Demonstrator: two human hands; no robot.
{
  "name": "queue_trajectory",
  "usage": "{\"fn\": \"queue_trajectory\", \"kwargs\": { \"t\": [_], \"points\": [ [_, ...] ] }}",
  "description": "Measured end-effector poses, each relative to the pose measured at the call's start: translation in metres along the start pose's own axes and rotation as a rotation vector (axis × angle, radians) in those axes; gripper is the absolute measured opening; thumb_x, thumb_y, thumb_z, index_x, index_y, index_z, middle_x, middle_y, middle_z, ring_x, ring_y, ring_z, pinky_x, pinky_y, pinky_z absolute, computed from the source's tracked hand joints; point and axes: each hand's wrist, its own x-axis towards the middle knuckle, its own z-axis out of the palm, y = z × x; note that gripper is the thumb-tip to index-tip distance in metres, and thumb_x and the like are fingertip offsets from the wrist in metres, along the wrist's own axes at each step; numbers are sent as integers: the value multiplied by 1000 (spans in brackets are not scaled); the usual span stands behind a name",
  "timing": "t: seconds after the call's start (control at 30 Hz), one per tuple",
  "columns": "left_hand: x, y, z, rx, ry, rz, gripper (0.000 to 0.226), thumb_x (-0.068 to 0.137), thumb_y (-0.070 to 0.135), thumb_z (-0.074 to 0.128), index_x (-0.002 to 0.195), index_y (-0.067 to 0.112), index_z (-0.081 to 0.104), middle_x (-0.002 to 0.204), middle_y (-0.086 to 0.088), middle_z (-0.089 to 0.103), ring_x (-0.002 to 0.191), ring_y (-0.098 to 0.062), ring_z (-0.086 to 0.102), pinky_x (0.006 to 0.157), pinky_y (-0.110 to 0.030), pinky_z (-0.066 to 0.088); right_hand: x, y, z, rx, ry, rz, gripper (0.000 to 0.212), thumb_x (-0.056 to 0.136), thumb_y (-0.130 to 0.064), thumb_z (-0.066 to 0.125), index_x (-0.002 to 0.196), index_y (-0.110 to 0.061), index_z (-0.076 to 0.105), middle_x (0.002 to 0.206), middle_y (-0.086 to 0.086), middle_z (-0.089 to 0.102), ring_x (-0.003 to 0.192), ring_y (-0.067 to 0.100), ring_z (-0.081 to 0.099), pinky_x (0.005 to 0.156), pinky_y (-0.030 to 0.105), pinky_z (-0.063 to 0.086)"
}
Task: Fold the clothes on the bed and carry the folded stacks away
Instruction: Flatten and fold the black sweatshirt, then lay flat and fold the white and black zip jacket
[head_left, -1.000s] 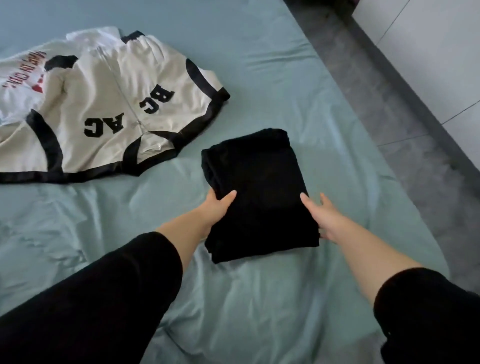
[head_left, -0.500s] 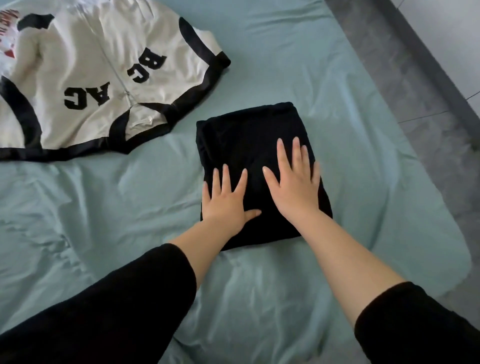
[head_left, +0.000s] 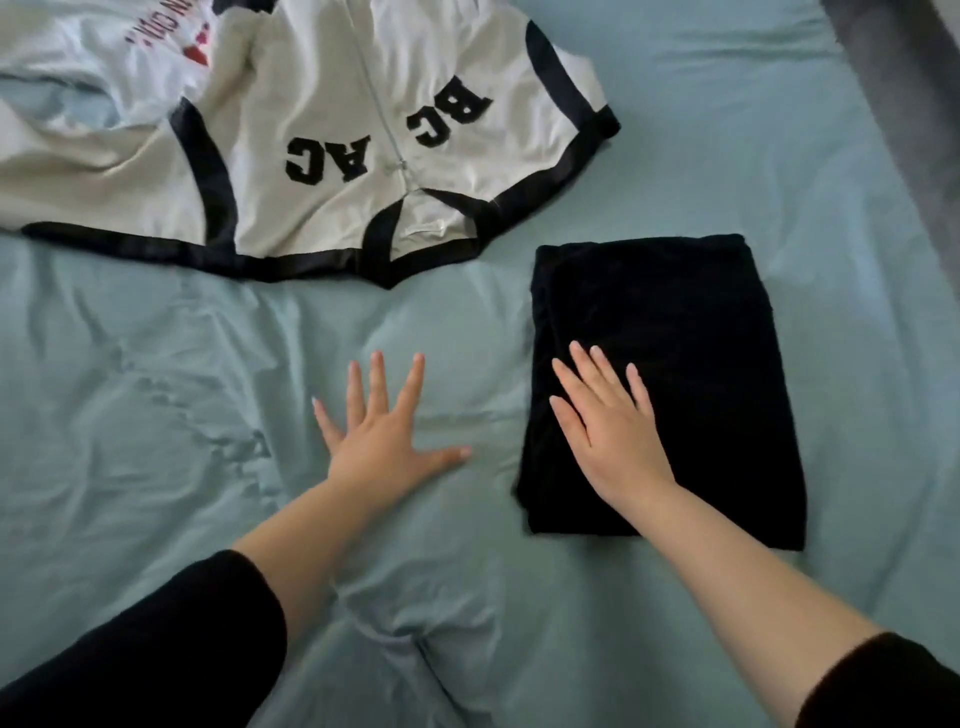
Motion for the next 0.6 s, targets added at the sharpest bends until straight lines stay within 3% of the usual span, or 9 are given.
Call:
{"fn": "queue_trajectory", "kwargs": {
  "t": [0.1,0.2,0.3,0.43,0.5,0.6],
  "points": [
    [12,-71,-29,-43,41,-310,129,41,103,35,135,50,-36,156,-2,-32,142,-29,-31,105,-68,-15,29,-46,21,-35,-54,-84,53,101,-44,24,150,-26,26,161,-7,13,146,4,-2,116,28,-12],
    [26,-117,-45,-199,-37,-563,143,23,108,30,130,48,-43,151,-3,-41,140,-35,-33,102,-75,-11,67,-83,41,-124,-151,-105,60,100,-46,27,153,-27,6,162,-6,-5,147,9,-11,116,34,-13],
    [40,-131,-45,-245,-169,-620,146,11,108,25,115,46,-56,140,-2,-54,134,-36,-43,96,-79,-12,116,-119,56,-172,-182,-130,72,97,-49,35,152,-29,-7,161,-4,-16,147,12,-15,116,38,-12],
    [54,-137,-45,-278,-268,-649,146,4,107,20,108,43,-61,123,0,-66,128,-38,-48,91,-81,-12,200,-163,64,-170,-127,-135,80,94,-53,43,152,-32,-8,160,-4,-18,148,17,-12,118,44,-5],
    [56,-137,-43,-284,-275,-643,148,6,106,21,114,42,-58,121,0,-68,125,-37,-51,87,-80,-17,236,-179,68,-137,-169,-50,73,95,-54,41,152,-36,-3,161,-5,-14,148,19,-11,118,49,-1],
    [58,-133,-37,-292,-273,-633,149,14,104,29,120,40,-55,126,-2,-64,122,-36,-53,85,-78,-21,258,-197,80,-96,-170,16,51,101,-41,33,150,-36,19,162,-4,5,149,21,-1,116,56,0]
  ]
}}
